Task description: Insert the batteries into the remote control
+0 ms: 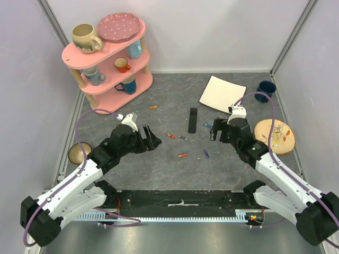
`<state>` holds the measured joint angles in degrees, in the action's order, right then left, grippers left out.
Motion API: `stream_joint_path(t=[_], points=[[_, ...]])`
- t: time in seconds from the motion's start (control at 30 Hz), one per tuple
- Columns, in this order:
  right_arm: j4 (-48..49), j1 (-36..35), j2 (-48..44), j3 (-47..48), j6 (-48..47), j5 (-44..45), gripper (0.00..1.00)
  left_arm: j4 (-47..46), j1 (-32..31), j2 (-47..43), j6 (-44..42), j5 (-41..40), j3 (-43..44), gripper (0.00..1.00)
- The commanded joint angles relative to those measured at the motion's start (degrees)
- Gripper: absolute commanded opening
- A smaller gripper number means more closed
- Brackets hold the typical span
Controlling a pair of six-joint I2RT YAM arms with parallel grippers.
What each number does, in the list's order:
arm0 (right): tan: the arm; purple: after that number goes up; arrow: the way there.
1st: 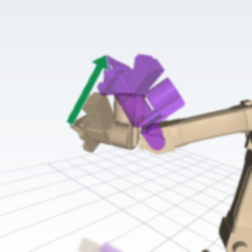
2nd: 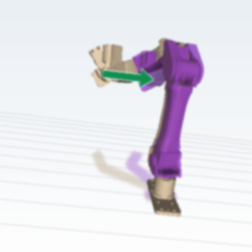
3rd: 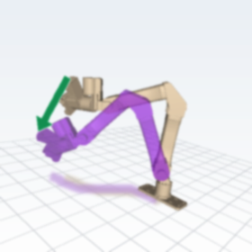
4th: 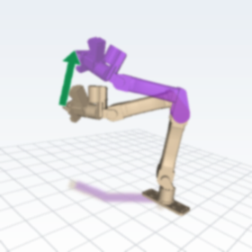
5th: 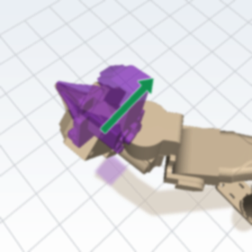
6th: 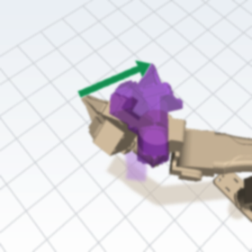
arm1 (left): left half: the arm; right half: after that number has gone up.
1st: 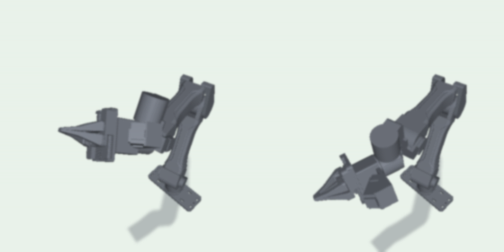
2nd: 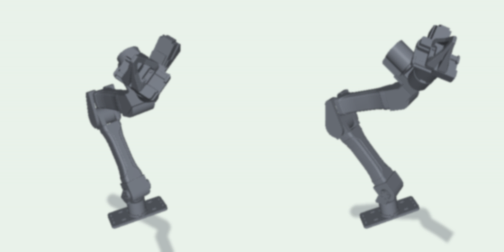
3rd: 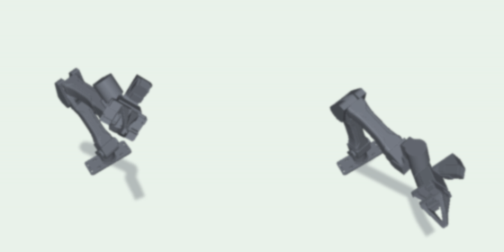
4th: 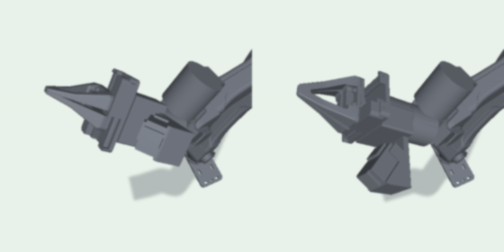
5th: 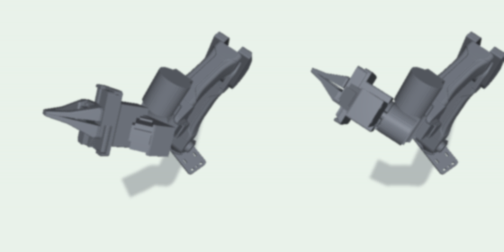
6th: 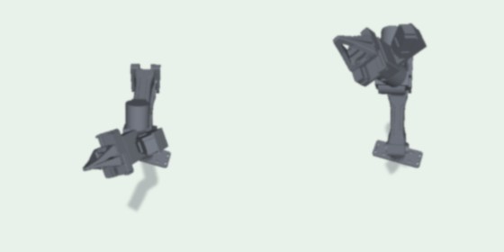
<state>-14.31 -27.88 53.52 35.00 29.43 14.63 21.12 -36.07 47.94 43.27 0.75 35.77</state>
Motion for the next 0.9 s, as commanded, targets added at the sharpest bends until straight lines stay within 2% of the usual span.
stream_joint_path(t=[0.0,0.17,0.43,0.7,0.87], points=[[1.73,-0.16,-0.43,0.06,-2.18,-3.73,0.98,-1.96,0.04,-2.41,-0.28,1.00,-1.22,0.99],[2.09,-1.65,0.79,0.85,-3.24,-2.42,0.98,-1.44,0.04,-3.82,-1.34,1.00,-2.46,0.99],[-0.20,-7.98,13.53,10.16,-3.59,8.74,0.98,0.14,0.04,-4.61,-2.31,0.74,-2.11,0.99],[0.42,-8.07,32.24,21.05,0.09,7.52,0.98,-1.96,0.04,-5.05,-3.01,3.99,-2.90,0.99],[1.56,-8.07,40.59,25.02,1.77,7.16,0.98,-1.53,0.04,-5.23,-3.01,4.43,-3.25,1.00]])
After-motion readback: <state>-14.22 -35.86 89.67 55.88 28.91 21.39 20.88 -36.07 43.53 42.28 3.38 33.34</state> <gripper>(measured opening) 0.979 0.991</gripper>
